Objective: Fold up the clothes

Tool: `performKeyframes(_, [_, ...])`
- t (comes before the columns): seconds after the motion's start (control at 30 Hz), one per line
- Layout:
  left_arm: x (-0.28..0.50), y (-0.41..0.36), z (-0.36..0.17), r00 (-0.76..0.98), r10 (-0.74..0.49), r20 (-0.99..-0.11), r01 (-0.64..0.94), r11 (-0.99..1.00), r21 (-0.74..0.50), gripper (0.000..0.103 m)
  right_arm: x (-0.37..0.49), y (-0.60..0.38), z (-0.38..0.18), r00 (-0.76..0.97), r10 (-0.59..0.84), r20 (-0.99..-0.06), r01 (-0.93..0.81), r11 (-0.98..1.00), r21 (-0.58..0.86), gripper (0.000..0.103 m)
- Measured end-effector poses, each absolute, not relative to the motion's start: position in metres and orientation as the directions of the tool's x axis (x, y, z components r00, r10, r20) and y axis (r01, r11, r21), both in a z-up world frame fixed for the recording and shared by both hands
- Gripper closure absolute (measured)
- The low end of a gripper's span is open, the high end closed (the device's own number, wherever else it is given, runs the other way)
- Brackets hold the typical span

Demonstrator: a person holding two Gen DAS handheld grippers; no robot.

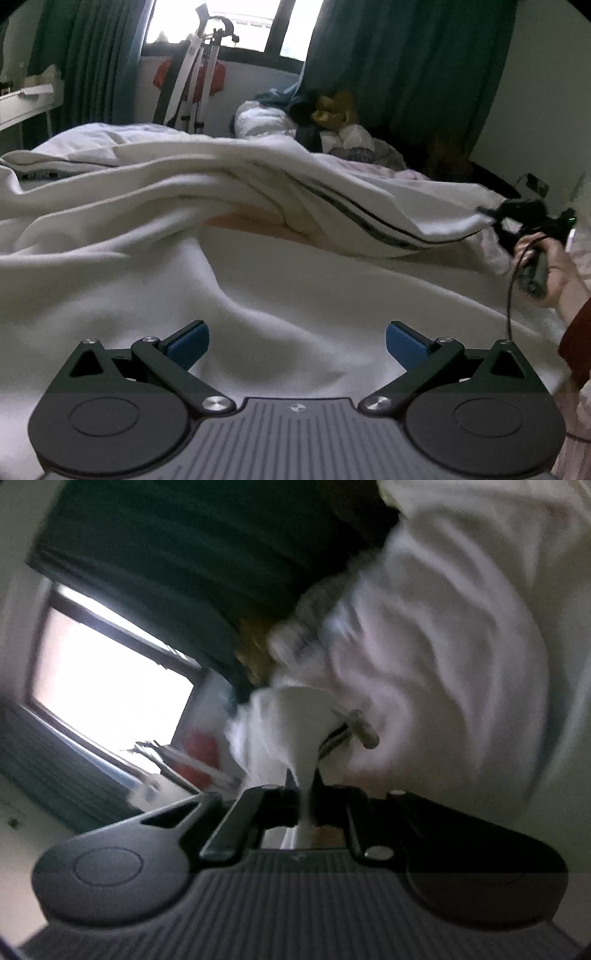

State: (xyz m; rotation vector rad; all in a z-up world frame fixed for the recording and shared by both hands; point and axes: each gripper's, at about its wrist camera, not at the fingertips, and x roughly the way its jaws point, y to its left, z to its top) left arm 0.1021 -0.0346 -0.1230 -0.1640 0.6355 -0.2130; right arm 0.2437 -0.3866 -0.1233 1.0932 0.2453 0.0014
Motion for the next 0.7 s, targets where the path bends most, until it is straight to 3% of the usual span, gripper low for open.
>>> performKeyframes(0.2, [0.109,-0.038,-0.124,0.787,-0.235,-0.57,0.142,0.969,-0.204,0.0,0.197,-0.41,-0.083,0.991,-0.113,0.073,-0.003,0.524,0.852,0.095])
performKeyframes(0.4, [0.107,-0.04,-0.121,0.802,-0.224,-0.554,0.149,0.973,-0.178,0.0,0.187,-0.417,-0.078,0.98,-0.201,0.0,0.103,0.501,0.86,0.095])
performKeyframes(0.7, [0.098,-0.042,-0.103,0.839,-0.203,-0.504,0.126,0.975,-0.184,0.0,0.188,-0.376,-0.019,0.958,-0.285,0.016,0.187,0.668,0.721,0.095])
